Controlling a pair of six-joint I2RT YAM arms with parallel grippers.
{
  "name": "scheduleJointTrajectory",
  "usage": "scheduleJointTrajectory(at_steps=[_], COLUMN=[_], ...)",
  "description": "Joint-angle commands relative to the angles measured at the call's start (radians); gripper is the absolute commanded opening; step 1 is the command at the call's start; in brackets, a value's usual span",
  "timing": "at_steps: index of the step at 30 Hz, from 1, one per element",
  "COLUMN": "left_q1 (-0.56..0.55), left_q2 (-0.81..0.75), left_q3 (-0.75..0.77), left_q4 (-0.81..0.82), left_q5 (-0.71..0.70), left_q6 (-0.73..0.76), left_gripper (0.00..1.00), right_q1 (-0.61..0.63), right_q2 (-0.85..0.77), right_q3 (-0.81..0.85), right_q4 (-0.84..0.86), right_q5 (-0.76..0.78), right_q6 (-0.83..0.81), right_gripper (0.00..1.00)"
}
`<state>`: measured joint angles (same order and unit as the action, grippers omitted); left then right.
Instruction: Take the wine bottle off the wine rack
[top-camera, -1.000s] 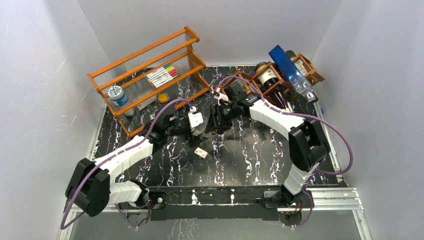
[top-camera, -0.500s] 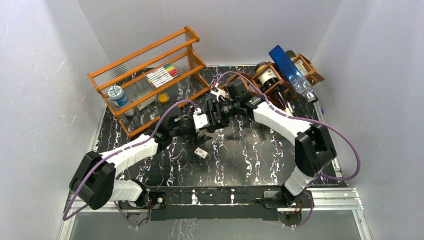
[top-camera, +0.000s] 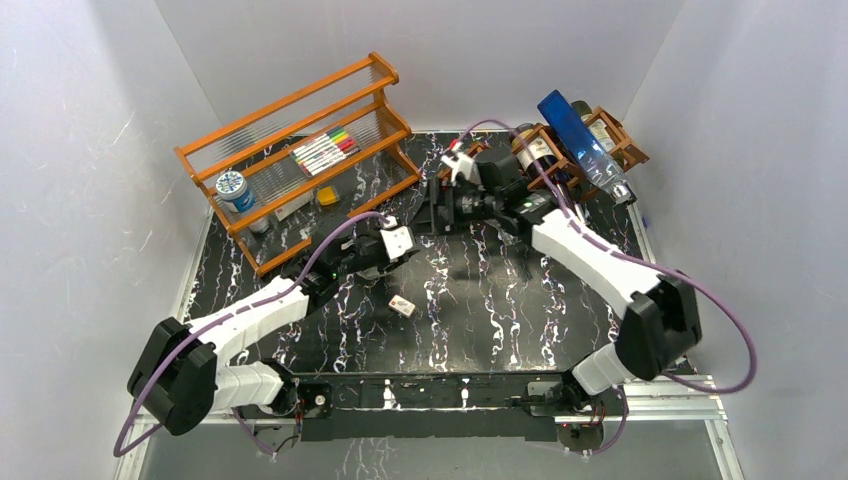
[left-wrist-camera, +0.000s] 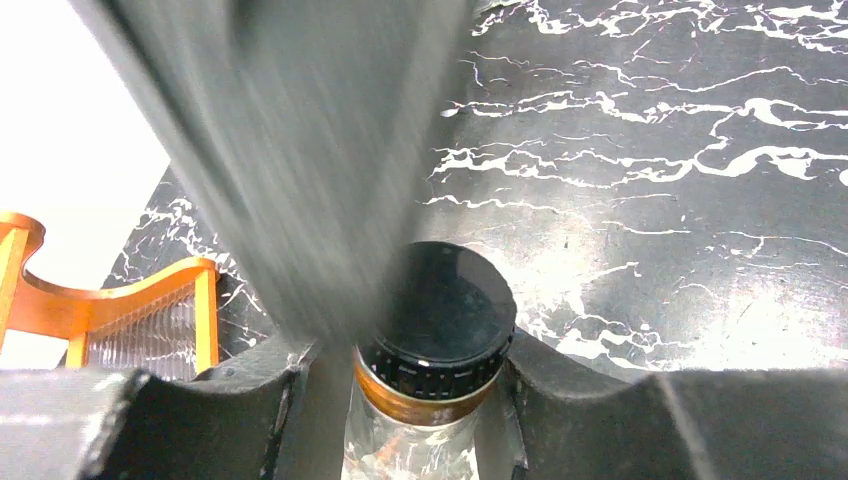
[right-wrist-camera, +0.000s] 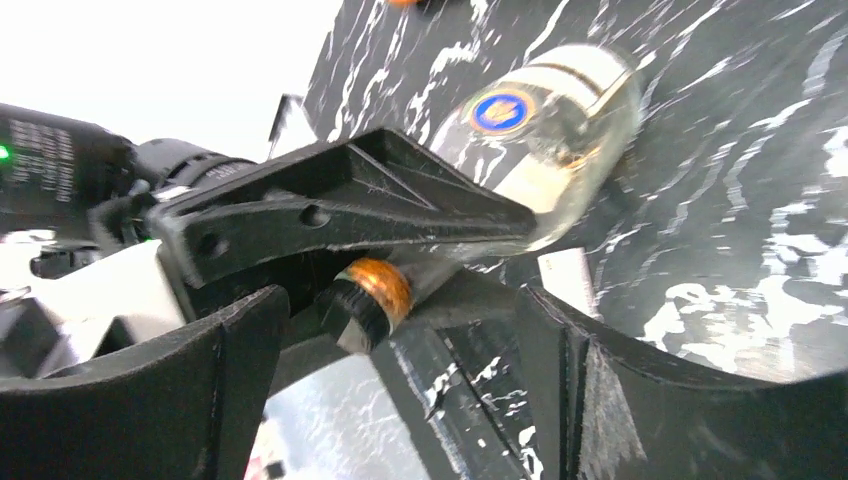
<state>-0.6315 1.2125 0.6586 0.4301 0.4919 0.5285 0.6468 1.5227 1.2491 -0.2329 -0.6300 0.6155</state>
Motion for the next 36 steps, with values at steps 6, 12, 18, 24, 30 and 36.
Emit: scheduleJointTrajectory(at_steps=[6, 12, 18, 24, 30, 36], left_q1=[-0.007, 0.026, 0.118, 0.151, 0.151, 0.161], left_q2=[-0.057, -0.044, 0.026, 0.131, 0.215, 0.223], left_q3=[-0.011, 0.071, 0.170, 0.284, 0.339, 0.281], left_q4=[0.024, 0.042, 0.120, 0.213, 0.237, 0.283], left_q5=[-0.126, -0.360, -0.433, -0.488, -0.506, -0.490], left_q6=[-0.106, -0.285, -0.562, -0.614, -0.523, -0.452], left_gripper=[0.09, 0.01, 0.10, 0.00, 0.00, 0.01], right_q1=[-0.174, -0.174, -0.175, -0.175, -0.175, -0.175], right_q2=[-0.314, -0.412, -0.474, -0.494, -0.495, -0.500], right_q3=[0.020, 0.019, 0.009, -0.004, 0.013, 0.012], right_q4=[-0.114, -0.149, -0.117, -0.108, -0.142, -0.145], right_q5=[0.413, 0.540, 0.591, 0.615, 0.634, 0.658], right_q6=[-0.133, -0.229, -0.253, -0.276, -0.298, -0.307], right_gripper=[0.98, 0.98, 0.98, 0.98, 0.98, 0.98])
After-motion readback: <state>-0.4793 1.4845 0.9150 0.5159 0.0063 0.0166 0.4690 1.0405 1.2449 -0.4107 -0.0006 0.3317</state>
